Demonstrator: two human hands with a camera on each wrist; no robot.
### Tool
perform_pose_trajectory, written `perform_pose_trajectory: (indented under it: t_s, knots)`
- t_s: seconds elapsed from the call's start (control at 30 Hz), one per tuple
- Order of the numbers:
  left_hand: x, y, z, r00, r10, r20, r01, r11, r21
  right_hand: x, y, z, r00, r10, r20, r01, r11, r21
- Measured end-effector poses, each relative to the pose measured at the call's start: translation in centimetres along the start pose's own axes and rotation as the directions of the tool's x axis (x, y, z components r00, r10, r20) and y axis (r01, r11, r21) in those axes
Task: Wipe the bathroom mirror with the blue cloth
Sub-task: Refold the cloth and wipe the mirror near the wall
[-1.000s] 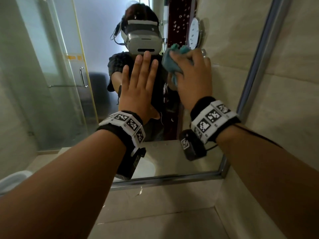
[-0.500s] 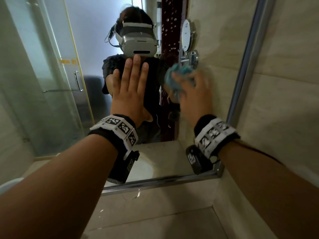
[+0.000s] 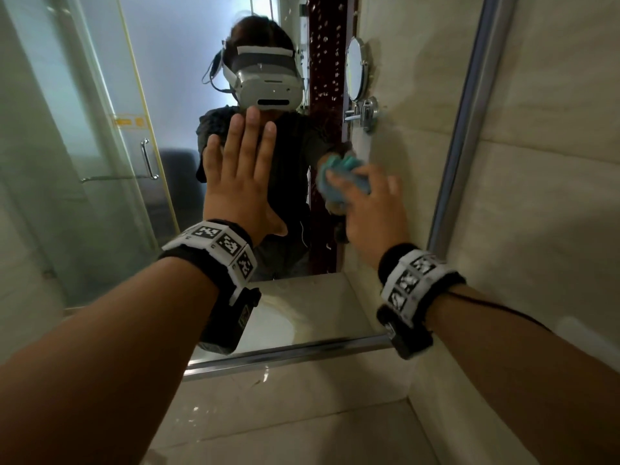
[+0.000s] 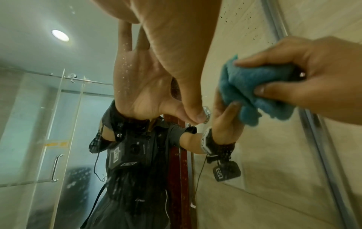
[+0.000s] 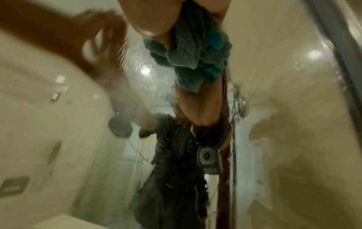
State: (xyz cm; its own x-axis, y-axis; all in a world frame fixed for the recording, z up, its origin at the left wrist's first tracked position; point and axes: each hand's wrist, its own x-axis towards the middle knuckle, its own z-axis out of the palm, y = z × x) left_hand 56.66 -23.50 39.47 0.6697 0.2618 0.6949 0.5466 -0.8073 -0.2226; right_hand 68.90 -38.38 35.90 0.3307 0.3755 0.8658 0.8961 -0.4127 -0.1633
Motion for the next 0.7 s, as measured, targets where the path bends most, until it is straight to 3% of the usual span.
perform_pose_trajectory:
  t_s: [0.03, 0.1, 0.2, 0.3, 0.33, 0.37, 0.43, 0.5, 0.53, 0.6, 0.63, 0.7]
  knots:
    - [-0.1, 0.3, -0.2, 1.0, -0.009, 0.005, 0.009, 1.0, 0.008, -0.7, 0.2, 0.3, 0.996, -0.085, 0.033, 0.085, 0.996, -0.003]
    - [-0.3, 1.0, -0.6, 0.999, -0.032, -0.002, 0.032, 0.999, 0.002, -0.5, 0.8, -0.2, 0.994, -0.097, 0.043, 0.095, 0.994, 0.046]
    - [-0.4, 2.4, -1.2, 0.998, 0.03, -0.059, -0.032, 0.999, -0.042, 2.2, 2.3, -2.5, 0.977, 0.203, -0.059, -0.195, 0.974, 0.118]
    - [0.4, 3.8, -1.4, 0.984, 0.159, -0.086, -0.155, 0.987, 0.051, 5.4, 4.9, -4.6, 0.835, 0.483, -0.262, -0.451, 0.875, 0.177]
    - [0.8, 4.1, -1.4, 0.983, 0.168, -0.077, -0.164, 0.985, 0.053, 6.0, 5.2, -4.9, 0.788, 0.546, -0.283, -0.514, 0.838, 0.184]
    - [1.2, 4.3, -1.4, 0.985, 0.161, -0.059, -0.159, 0.986, 0.045, 6.0, 5.1, -5.0, 0.777, 0.567, -0.275, -0.544, 0.823, 0.161]
    - [1.7, 4.6, -1.1, 0.991, 0.131, -0.02, -0.131, 0.991, 0.031, 4.7, 3.9, -4.2, 0.849, 0.483, -0.216, -0.478, 0.875, 0.078]
    - [2.0, 4.9, -0.7, 0.994, 0.104, -0.013, -0.104, 0.994, 0.028, 2.2, 2.6, -3.1, 0.961, 0.266, -0.077, -0.269, 0.963, -0.025]
    - [2.1, 5.1, -0.6, 0.995, 0.094, -0.017, -0.094, 0.995, 0.025, 1.1, 2.4, -2.5, 0.99, 0.144, -0.007, -0.144, 0.988, -0.048]
    - [2.1, 5.2, -0.6, 0.996, 0.091, -0.019, -0.091, 0.996, 0.019, 0.4, 2.8, -2.4, 0.999, 0.037, 0.028, -0.037, 0.999, -0.015]
    - [2.1, 5.2, -0.6, 0.995, 0.094, -0.017, -0.094, 0.995, 0.017, 0.9, 3.2, -2.6, 0.999, 0.052, -0.004, -0.052, 0.998, 0.033]
    - [2.1, 5.1, -0.6, 0.995, 0.097, -0.012, -0.097, 0.995, 0.013, 3.1, 4.2, -3.4, 0.971, 0.218, -0.1, -0.207, 0.973, 0.105]
